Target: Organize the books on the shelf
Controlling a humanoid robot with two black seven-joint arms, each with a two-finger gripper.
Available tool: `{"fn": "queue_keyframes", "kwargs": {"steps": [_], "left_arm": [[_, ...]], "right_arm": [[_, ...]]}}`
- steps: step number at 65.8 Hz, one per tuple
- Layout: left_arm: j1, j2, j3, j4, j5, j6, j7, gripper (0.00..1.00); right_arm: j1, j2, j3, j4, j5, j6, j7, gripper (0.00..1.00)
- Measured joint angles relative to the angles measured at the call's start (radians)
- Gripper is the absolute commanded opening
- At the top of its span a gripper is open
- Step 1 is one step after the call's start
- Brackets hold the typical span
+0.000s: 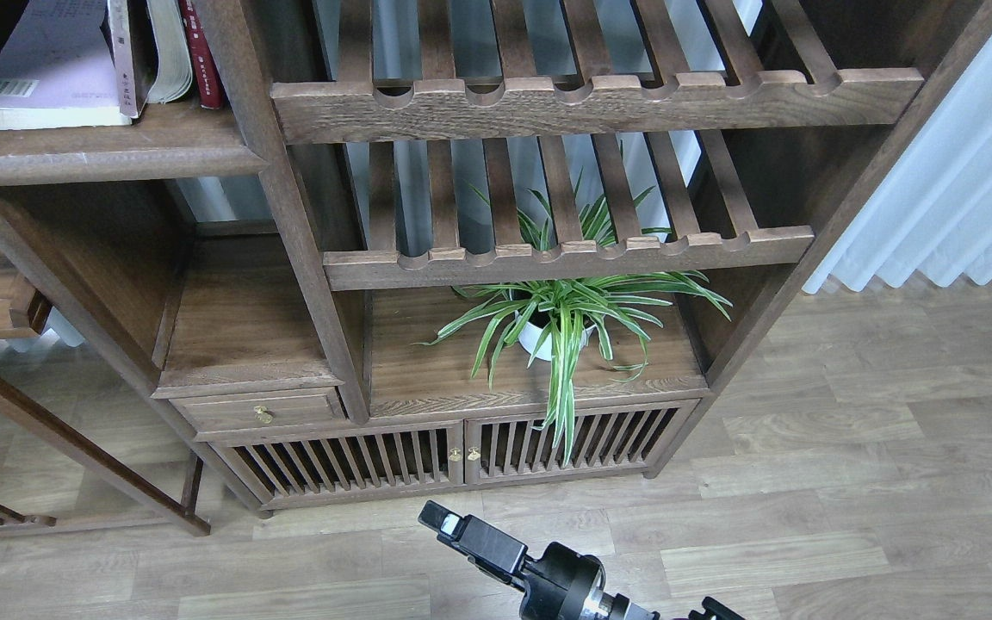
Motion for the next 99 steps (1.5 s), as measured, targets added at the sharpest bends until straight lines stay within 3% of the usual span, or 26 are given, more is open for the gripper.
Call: {"fn": "queue_keyframes", "kwargs": {"steps": [4, 9, 14, 21, 52, 99], "left_arm": [[0.006, -0.008, -0.004, 0.013, 0.004, 0.0, -0.006, 0.46], [0.09, -0.144, -0.073, 0.167, 0.026, 0.0, -0.069, 0.6], [0.147, -0.229, -0.085, 0.26, 0.041, 0.0, -0.102, 0.68], [0.168, -0.261, -0.112, 0.296, 0.043, 0.0, -0.124, 0.71], [0.175, -0.258, -0.139, 0.302, 0.044, 0.0, -0.132, 0.77], [0.193, -0.232, -0.133, 0.141, 0.043, 0.0, -0.116, 0.8]], "right_arm": [[0.01, 0.0, 0.009, 0.003, 0.005, 0.0, 0.013, 0.99], [0.135, 0.001, 0.115, 0.044, 0.08, 0.0, 0.151, 0.99], [0.237, -0.001, 0.2, 0.079, 0.123, 0.002, 0.236, 0.99], [0.273, 0.0, 0.232, 0.085, 0.142, 0.0, 0.272, 0.99], [0.288, 0.0, 0.244, 0.088, 0.148, 0.0, 0.284, 0.99], [0.289, 0.0, 0.244, 0.088, 0.148, 0.0, 0.283, 0.99]]}}
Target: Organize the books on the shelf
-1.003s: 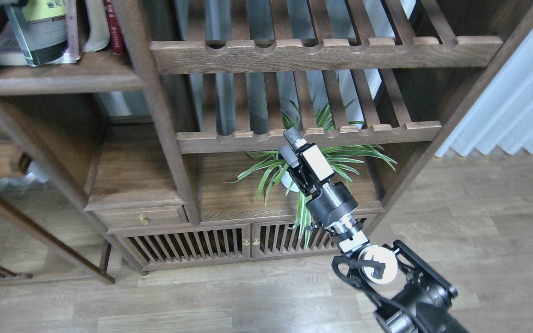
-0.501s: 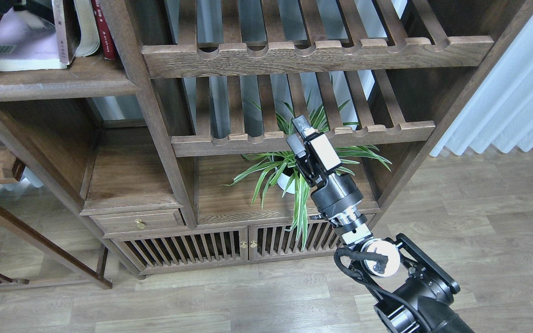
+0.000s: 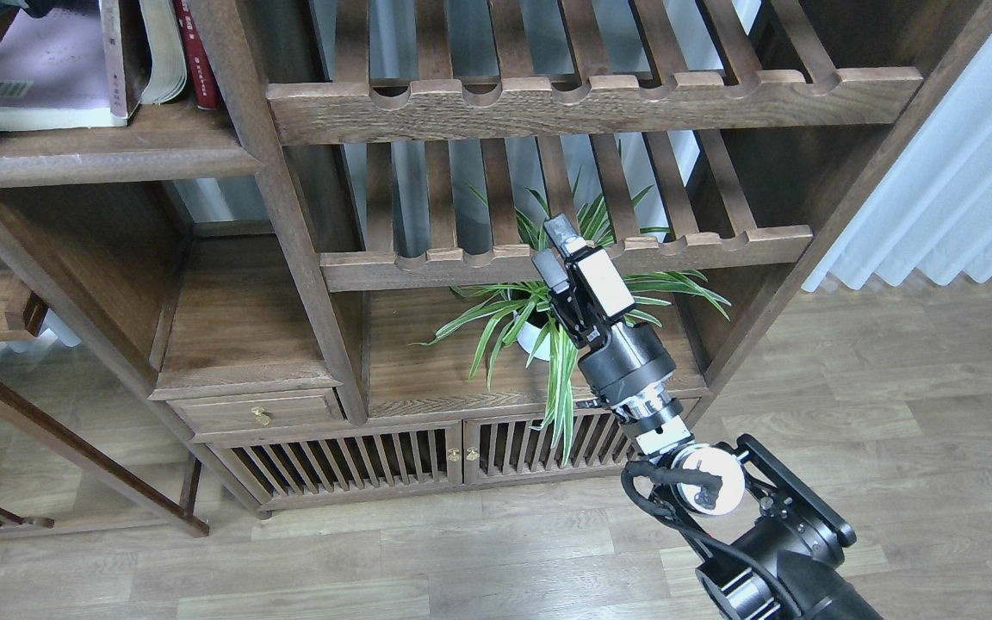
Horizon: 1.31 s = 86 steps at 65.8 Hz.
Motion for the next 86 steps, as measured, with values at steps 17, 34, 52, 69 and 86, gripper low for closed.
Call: {"fn": "queue_keyframes", "kwargs": {"steps": [17, 34, 52, 69, 86], "left_arm": [[0.054, 0.081, -0.015, -0.095, -0.002, 0.0, 0.032, 0.8], [0.164, 0.123, -0.064, -0.211, -0.01, 0.0, 0.038, 0.8], [0.282, 0.129, -0.125, -0.316, -0.01, 0.0, 0.045, 0.81], [0.401, 0.133, -0.216, -0.449, -0.016, 0.0, 0.088, 0.81], [0.497, 0.133, -0.249, -0.527, -0.05, 0.0, 0.096, 0.81]], "right_arm": [[0.0, 0.0, 0.0, 0.0, 0.0, 0.0, 0.0, 0.99], [0.0, 0.0, 0.0, 0.0, 0.0, 0.0, 0.0, 0.99], [0.0, 0.0, 0.0, 0.0, 0.0, 0.0, 0.0, 0.99], [0.0, 0.0, 0.0, 0.0, 0.0, 0.0, 0.0, 0.99], [0.0, 0.0, -0.001, 0.001, 0.0, 0.0, 0.0, 0.99]]}}
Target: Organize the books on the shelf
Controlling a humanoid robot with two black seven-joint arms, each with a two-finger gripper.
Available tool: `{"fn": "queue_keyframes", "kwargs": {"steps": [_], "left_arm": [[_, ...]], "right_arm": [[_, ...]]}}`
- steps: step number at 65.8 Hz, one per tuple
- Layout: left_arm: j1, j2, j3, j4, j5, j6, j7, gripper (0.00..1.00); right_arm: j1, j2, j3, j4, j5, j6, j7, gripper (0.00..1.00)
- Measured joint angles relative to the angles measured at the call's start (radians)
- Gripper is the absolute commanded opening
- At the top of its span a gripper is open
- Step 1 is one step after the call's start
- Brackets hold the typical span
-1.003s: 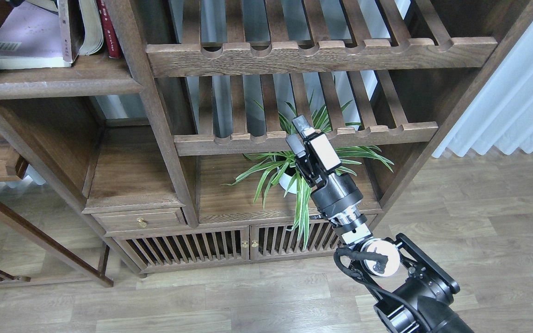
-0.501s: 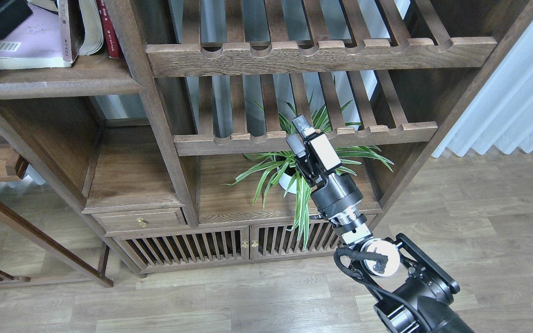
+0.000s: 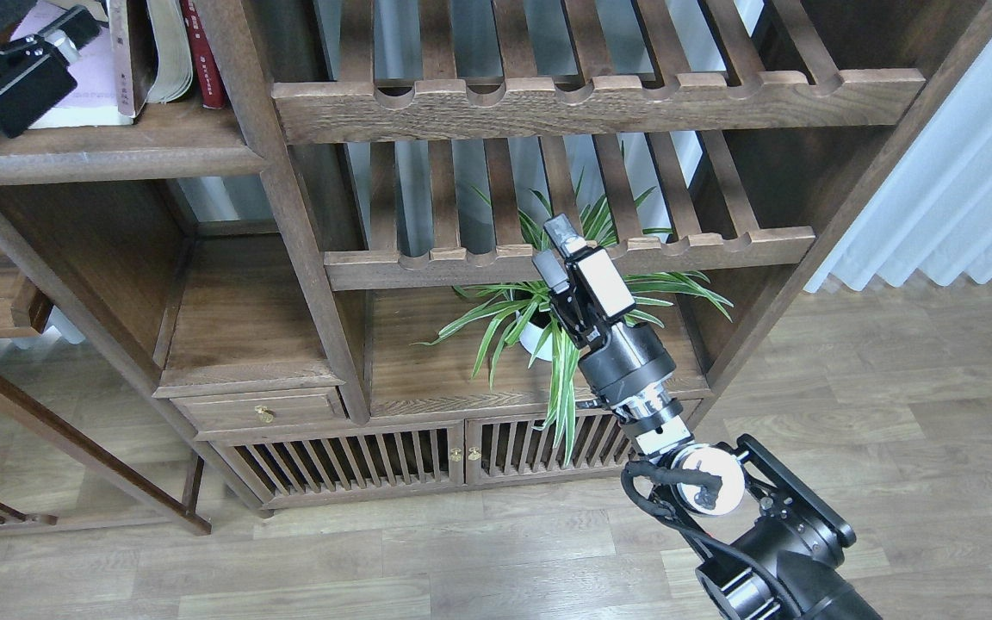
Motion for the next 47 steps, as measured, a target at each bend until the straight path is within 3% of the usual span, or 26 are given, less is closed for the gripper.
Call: {"fn": "queue_keyframes", "kwargs": {"steps": [21, 37, 47], "left_arm": [[0.126, -0.03, -0.005, -0.006, -0.006, 0.0, 0.0, 0.8], [0.237, -0.182, -0.006, -0.006, -0.004, 0.0, 0.002, 0.8], [0.272, -0.274, -0.002, -0.006, -0.003, 0.0, 0.028, 0.8]], "right_arm": [[0.0, 0.0, -0.004, 0.002, 0.0, 0.0, 0.0, 0.99], [0.0, 0.0, -0.013, 0.002, -0.002, 0.0, 0.0, 0.99], [0.0, 0.0, -0.016, 0.001, -0.003, 0.0, -0.002, 0.99]]}}
